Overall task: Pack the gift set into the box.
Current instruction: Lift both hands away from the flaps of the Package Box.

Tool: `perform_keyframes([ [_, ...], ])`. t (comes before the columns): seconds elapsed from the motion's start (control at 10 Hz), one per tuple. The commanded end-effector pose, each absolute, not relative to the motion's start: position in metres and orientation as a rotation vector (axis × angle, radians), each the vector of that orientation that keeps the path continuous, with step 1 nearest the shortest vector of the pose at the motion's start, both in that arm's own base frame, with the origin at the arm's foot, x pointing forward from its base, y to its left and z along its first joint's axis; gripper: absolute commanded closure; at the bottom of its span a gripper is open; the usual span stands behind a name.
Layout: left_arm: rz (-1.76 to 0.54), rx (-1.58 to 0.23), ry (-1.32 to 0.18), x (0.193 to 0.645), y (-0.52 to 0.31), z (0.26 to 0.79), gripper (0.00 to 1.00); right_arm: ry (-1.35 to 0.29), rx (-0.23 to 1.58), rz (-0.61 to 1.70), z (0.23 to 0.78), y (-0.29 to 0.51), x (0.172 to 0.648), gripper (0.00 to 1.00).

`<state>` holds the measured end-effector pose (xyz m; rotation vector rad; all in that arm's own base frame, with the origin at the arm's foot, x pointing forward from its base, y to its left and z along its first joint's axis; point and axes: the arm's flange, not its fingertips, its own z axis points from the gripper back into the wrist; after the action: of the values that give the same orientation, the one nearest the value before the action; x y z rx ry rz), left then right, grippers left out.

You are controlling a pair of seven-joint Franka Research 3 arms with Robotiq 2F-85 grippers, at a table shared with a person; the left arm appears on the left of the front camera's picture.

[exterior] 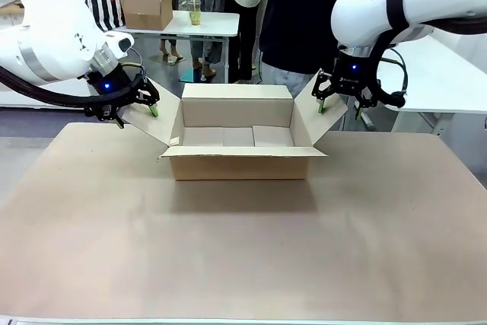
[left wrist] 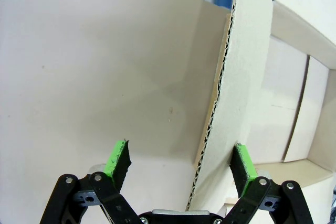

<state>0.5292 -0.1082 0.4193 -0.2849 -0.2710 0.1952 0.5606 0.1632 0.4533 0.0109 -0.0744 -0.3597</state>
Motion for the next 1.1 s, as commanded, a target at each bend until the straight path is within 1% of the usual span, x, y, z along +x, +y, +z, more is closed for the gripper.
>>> perform_keyframes([
  [0.0,0.209,-0.275,-0.268,0.5288,-0.1094,0.4222,0.0,-0.079,-0.01,-0.378,0.455,0.1647,0.5633,0.0],
  [1.0,0.209,-0.275,-0.268,0.5288,-0.1094,0.4222,0.0,-0.079,-0.01,-0.378,0.455,0.1647,0.5633,0.0],
])
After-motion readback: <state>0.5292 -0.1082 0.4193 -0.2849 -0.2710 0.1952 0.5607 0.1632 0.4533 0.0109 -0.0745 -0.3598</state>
